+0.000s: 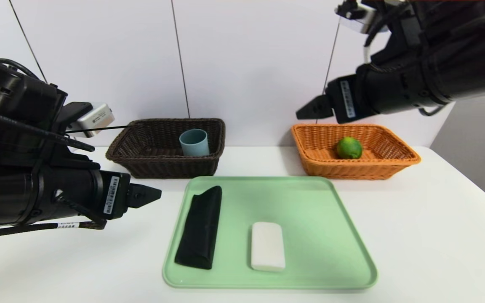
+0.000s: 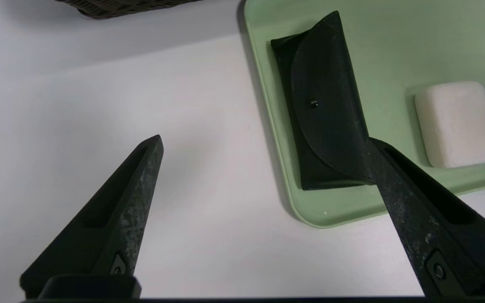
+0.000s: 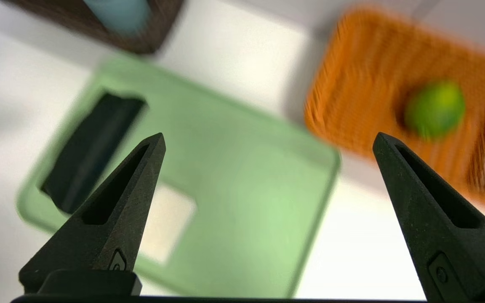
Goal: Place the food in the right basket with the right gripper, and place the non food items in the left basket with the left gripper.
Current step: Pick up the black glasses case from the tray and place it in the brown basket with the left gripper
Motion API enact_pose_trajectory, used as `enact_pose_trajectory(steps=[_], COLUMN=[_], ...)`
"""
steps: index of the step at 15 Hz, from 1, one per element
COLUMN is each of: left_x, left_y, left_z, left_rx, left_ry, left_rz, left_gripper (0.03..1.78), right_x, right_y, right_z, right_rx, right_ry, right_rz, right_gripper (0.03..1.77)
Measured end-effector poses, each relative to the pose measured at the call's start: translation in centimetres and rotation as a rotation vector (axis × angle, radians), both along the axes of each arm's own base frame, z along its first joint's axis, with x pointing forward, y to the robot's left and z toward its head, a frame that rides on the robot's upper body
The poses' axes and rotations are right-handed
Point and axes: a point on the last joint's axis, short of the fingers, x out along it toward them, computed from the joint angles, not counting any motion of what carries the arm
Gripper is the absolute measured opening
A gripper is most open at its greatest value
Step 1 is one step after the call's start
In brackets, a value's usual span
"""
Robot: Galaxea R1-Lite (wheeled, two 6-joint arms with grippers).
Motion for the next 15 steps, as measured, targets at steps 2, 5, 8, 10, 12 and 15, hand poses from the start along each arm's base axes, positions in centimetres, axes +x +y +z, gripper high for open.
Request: enact_pose_trajectory(steps=[2, 5, 8, 10, 12, 15], left_x=[0.1, 0.8, 1.6, 2.3, 3.0, 4.6], left_y=[-0.6, -1.8, -3.5, -5.0, -6.5, -8.4], left_z=[0.6, 1.9, 3.0, 3.4, 3.2, 2.2], left_rx=[0.013, 0.002, -0.021, -0.015, 0.008, 0.02], left_ry=[0.026, 0.072, 0.161, 0.23, 0.298, 0.398], left_rz=[-0.021, -0.017, 0.0, 0.001, 0.007, 0.046], left_gripper=[1.69, 1.69, 1.69, 1.69, 1.69, 1.69], right_x=[-1.8, -4.3, -6.1, -6.8, -7.2, -7.7], right_y=[-2.1, -4.4, -6.4, -7.4, -8.1, -8.7], right_z=[-1.6, -3.6, -4.7, -5.0, -5.2, -5.4], right_rx=[-0.043, -0.072, -0.088, -0.094, -0.096, -0.107], right_ry=[0.134, 0.241, 0.266, 0.264, 0.265, 0.262], right_rz=[-0.061, -0.118, -0.175, -0.209, -0.228, -0.256], right_gripper=[1.69, 1.69, 1.69, 1.69, 1.69, 1.69])
